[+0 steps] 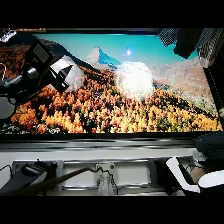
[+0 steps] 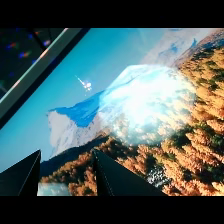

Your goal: Fold the clothes and pants, and hang the long-sleeved shirts on hangers.

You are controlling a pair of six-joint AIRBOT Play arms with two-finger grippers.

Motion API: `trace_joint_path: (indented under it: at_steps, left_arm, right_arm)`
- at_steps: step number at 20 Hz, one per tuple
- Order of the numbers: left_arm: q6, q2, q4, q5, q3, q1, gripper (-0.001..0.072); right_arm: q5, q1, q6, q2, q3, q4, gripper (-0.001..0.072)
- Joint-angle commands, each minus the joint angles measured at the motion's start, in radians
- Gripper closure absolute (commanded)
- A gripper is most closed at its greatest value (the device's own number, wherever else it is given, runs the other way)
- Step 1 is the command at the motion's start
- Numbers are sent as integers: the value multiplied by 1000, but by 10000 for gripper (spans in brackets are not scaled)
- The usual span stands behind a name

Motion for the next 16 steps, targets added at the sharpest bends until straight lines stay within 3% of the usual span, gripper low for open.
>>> trace_joint_path:
  at_steps: [1,10,14,15,16]
  left_arm:
    - [1,-1,1,1,1,-2,384]
    - [0,0,1,0,-2,-2,384]
    - [0,-1,1,0,-2,-2,384]
    - [0,0,1,0,-2,-2,384]
    - [1,-1,1,0,-2,-2,384]
  right_arm:
    - [3,-68,14,-19,1,5,691]
    - [-58,-73,14,-85,1,3,691]
    - [25,-73,-24,-112,1,3,688]
    - [27,-72,-30,-113,1,3,673]
    - [19,-72,-30,-111,1,3,486]
